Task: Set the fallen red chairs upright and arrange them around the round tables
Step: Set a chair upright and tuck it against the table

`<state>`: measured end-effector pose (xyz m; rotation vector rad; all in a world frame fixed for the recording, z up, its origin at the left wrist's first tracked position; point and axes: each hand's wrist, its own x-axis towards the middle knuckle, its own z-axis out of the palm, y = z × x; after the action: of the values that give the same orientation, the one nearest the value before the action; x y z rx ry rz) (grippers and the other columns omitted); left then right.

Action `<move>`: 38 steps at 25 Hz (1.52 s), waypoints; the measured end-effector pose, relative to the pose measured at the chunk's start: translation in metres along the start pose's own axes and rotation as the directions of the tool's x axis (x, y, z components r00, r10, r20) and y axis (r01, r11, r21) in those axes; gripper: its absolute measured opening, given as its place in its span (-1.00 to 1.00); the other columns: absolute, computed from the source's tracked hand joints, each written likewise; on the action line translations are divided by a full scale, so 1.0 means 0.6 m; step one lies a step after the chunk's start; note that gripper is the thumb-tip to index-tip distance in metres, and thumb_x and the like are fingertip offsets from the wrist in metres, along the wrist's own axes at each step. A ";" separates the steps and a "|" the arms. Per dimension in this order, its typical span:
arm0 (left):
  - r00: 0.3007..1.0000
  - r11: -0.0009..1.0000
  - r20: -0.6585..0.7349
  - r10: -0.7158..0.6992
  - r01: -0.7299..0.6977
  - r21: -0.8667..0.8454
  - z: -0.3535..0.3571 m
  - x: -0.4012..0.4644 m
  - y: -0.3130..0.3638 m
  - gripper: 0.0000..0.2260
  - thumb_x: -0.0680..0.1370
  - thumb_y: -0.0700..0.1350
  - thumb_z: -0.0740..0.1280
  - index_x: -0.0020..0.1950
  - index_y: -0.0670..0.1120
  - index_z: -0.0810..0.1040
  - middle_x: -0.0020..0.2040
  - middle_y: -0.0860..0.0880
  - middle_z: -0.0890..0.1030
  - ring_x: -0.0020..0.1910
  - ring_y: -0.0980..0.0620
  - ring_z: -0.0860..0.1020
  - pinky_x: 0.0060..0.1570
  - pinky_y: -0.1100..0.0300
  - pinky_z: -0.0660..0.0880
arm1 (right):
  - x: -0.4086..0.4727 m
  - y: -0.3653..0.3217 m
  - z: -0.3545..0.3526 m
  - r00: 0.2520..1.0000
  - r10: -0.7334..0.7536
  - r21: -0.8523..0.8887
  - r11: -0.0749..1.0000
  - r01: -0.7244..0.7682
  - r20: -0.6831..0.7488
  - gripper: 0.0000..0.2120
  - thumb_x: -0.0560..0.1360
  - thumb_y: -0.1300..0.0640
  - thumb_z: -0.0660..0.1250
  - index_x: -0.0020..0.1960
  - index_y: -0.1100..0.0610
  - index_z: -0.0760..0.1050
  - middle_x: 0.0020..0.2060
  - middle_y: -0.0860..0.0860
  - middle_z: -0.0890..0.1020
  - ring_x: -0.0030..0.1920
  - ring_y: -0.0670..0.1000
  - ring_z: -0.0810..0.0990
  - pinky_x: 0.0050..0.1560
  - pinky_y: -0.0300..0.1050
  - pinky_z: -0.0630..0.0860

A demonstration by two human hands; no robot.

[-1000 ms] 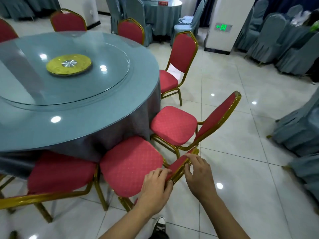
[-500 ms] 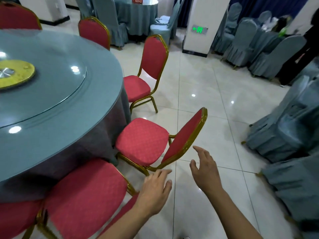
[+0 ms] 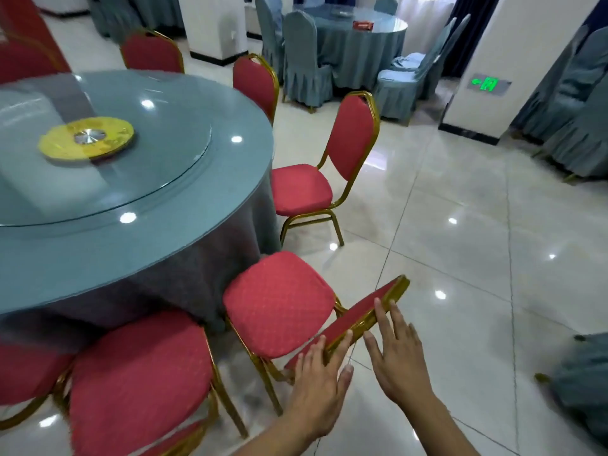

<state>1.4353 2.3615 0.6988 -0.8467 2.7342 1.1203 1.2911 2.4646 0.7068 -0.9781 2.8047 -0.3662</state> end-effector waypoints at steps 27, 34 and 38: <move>0.898 0.896 -0.055 -0.437 0.429 -0.113 -0.024 0.493 0.209 -0.53 0.69 0.19 -0.09 0.59 0.27 -0.14 0.62 0.00 0.10 0.53 -0.18 0.19 0.49 -0.21 0.13 | 0.629 0.169 -0.049 0.962 -0.268 0.135 0.956 0.260 0.051 -0.32 0.60 -0.28 -0.15 0.61 0.07 0.03 0.60 0.13 0.11 0.62 0.10 -0.02 0.58 0.15 0.02; 0.835 0.868 -0.238 -0.496 0.487 -0.097 -0.059 0.237 0.079 -0.52 0.69 0.16 -0.05 0.61 0.22 -0.06 0.62 -0.02 0.13 0.53 -0.10 0.21 0.49 -0.09 0.18 | 0.497 0.051 -0.030 0.964 -0.240 0.106 0.962 0.252 -0.110 -0.52 0.64 0.00 0.16 0.47 0.22 0.29 0.49 0.30 0.31 0.57 0.27 0.10 0.56 0.28 -0.01; 0.746 0.824 -0.415 -0.521 0.566 -0.015 -0.099 0.060 -0.030 -0.55 0.68 0.13 0.01 0.59 0.17 0.10 0.59 0.03 0.20 0.54 0.00 0.19 0.48 -0.01 0.16 | 0.338 -0.089 0.006 0.907 -0.408 0.206 0.902 0.381 0.108 -0.43 0.60 0.02 0.26 0.55 0.13 0.21 0.54 0.17 0.27 0.55 0.20 0.18 0.57 0.16 0.05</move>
<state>1.4225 2.2949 0.7216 -1.8836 2.4851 0.7170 1.1661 2.2964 0.7064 -1.4641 2.3776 -0.5574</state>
